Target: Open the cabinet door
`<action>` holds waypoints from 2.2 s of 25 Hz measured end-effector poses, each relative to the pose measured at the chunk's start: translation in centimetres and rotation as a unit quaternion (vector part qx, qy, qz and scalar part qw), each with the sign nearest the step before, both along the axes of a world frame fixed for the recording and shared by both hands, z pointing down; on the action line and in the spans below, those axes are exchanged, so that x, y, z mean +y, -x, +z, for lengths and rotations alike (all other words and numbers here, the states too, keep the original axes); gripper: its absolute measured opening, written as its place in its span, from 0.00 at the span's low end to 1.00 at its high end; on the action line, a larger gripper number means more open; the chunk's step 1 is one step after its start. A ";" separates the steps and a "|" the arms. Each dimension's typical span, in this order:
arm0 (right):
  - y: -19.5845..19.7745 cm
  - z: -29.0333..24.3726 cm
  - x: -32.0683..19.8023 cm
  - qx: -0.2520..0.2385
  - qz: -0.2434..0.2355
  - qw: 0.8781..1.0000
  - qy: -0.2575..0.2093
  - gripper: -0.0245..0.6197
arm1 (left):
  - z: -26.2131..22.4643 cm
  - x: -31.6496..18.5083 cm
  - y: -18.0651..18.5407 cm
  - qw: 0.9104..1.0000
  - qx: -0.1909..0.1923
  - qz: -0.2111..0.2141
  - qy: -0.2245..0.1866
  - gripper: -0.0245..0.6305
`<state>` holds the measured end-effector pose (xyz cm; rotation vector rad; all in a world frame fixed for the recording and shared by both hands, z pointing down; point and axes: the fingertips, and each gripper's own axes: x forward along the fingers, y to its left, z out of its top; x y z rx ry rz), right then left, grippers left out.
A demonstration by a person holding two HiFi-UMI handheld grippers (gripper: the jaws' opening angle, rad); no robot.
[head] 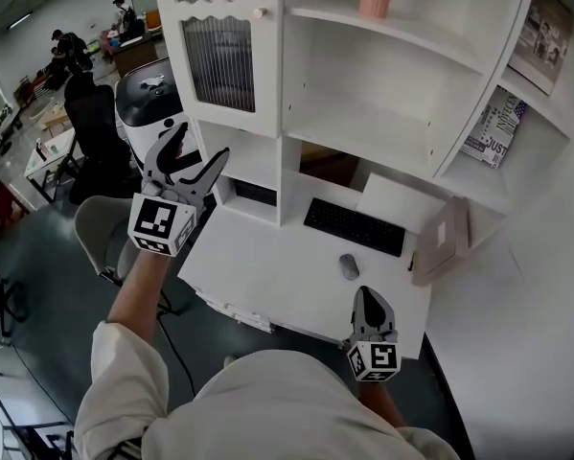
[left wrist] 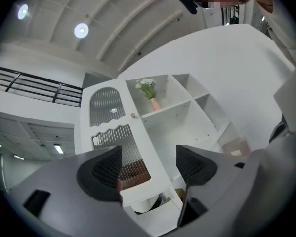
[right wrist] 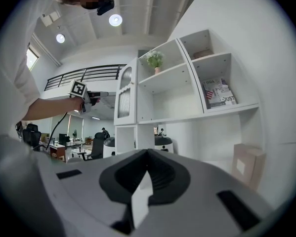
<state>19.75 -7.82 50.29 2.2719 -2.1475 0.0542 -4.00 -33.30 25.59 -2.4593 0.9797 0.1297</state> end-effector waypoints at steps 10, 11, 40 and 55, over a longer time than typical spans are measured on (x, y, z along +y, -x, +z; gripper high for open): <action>-1.2 0.4 1.5 -0.005 0.026 1.000 0.000 0.04 | -5.2 -3.1 -3.2 0.998 -0.041 0.006 -0.042 0.55; -1.3 0.4 1.7 -0.005 0.029 1.000 0.000 0.04 | -5.7 -3.5 -3.5 0.998 -0.045 0.005 -0.046 0.55; -6.6 2.4 8.2 -0.030 0.140 0.990 0.008 0.04 | -14.6 -11.6 -12.5 0.977 -0.165 -0.036 -0.126 0.41; -8.5 3.5 9.4 -0.042 0.166 0.985 0.012 0.04 | -15.3 -13.7 -13.7 0.968 -0.194 -0.079 -0.141 0.20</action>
